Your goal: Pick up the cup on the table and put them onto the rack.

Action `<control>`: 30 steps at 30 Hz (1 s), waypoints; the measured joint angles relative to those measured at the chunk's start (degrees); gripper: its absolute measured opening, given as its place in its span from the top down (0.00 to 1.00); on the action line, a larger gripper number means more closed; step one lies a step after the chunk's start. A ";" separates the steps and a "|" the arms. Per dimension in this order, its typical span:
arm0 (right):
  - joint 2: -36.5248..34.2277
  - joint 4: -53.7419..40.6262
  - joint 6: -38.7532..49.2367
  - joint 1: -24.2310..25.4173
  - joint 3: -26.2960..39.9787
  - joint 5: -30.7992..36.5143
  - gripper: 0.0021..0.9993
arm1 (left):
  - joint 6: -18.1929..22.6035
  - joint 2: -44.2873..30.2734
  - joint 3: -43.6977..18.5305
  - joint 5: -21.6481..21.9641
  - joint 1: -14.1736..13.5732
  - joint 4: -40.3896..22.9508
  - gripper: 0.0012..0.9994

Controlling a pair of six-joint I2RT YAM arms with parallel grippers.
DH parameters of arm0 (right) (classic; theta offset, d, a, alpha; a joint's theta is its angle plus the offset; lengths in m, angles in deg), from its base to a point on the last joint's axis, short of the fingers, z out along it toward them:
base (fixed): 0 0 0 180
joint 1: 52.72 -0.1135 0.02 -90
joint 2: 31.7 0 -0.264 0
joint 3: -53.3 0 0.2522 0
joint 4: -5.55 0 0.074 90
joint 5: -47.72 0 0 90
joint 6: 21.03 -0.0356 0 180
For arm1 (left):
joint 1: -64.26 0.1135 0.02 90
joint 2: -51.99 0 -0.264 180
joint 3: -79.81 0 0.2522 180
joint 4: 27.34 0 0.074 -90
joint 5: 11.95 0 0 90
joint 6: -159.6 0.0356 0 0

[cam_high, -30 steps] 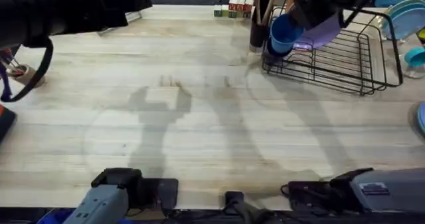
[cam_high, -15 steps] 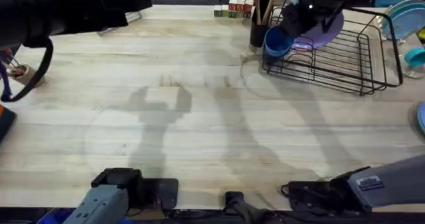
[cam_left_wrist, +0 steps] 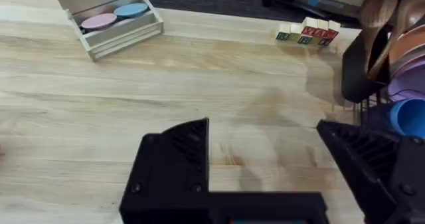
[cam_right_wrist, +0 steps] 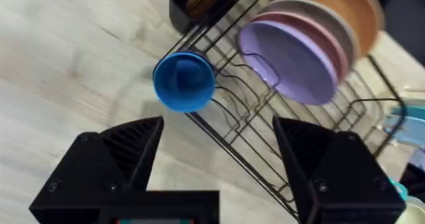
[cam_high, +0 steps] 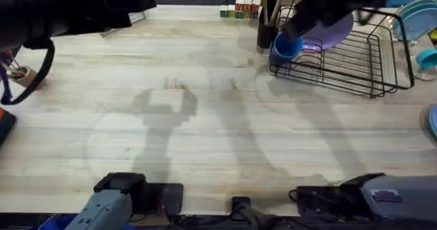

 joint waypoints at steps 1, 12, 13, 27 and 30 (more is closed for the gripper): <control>1.85 -0.74 -0.08 0.00 0.37 0.00 0.00 | 0.00 -0.02 0.00 0.00 0.00 -0.09 0.01; 20.64 -6.43 -8.61 4.62 1.45 0.00 0.00 | 0.00 -0.01 0.00 0.00 0.00 -0.40 0.01; 21.65 -7.55 -10.42 5.52 1.48 0.00 0.00 | 0.00 0.00 0.00 0.00 0.00 -0.38 0.01; 23.63 -15.20 -24.10 9.68 1.50 -0.02 0.00 | 0.00 0.00 0.00 0.00 0.00 0.32 0.01; 23.42 -14.67 -24.94 9.68 1.50 -0.04 0.00 | 0.00 0.00 0.00 0.00 0.00 0.32 0.01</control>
